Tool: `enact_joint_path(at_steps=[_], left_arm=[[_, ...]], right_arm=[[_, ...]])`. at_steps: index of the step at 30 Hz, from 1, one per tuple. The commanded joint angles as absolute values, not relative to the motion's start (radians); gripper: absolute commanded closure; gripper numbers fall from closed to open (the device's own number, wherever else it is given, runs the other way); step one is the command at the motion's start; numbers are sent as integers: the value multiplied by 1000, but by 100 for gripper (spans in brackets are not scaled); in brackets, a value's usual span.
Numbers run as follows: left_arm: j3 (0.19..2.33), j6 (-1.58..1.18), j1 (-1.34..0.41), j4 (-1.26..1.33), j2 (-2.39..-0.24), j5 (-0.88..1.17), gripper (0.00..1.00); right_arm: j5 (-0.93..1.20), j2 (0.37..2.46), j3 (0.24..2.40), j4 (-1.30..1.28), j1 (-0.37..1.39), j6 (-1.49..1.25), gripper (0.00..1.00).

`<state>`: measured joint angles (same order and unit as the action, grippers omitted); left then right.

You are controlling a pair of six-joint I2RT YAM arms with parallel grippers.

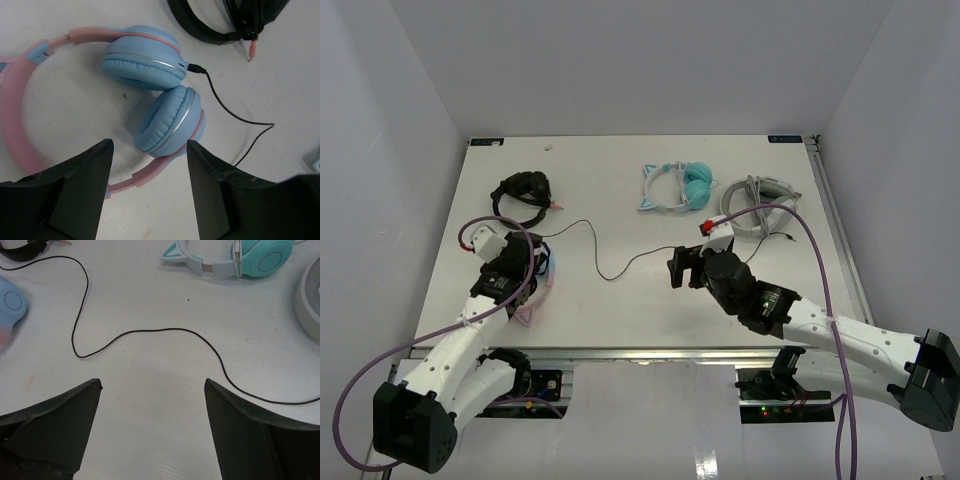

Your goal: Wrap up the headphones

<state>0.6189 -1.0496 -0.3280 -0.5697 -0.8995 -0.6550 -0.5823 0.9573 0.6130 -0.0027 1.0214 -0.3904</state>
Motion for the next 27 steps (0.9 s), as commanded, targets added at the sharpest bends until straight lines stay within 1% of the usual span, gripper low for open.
enact_joint_path(at_steps=[1, 4, 5, 8, 11, 14, 16, 19, 23, 27], left_arm=[[594, -1155, -299, -650, -891, -656, 29], [574, -1201, -292, -671, -912, -678, 28], [568, -1170, -289, -652, -911, -653, 28], [518, -982, -288, -448, -897, -519, 27], [525, -907, -289, -359, -952, -464, 26], [561, -817, -290, -336, -1012, -447, 16], [573, -782, -290, -331, -1023, -446, 7], [571, -741, -291, -316, -1019, -447, 2], [554, -720, -290, -277, -1026, -455, 2], [562, -674, -290, -228, -1077, -449, 2]], right_arm=[[-567, 968, 664, 2, 1025, -402, 10], [-560, 965, 666, 2, 1026, -398, 10], [-551, 964, 666, 2, 1025, -390, 10], [-493, 965, 665, 10, 1025, -368, 10], [-437, 967, 647, 45, 1025, -354, 10], [-431, 974, 648, 44, 1025, -341, 10], [-430, 975, 650, 44, 1025, -338, 10], [-428, 973, 647, 48, 1025, -334, 10], [-422, 970, 647, 48, 1025, -331, 10], [-422, 960, 644, 47, 1025, -329, 10]])
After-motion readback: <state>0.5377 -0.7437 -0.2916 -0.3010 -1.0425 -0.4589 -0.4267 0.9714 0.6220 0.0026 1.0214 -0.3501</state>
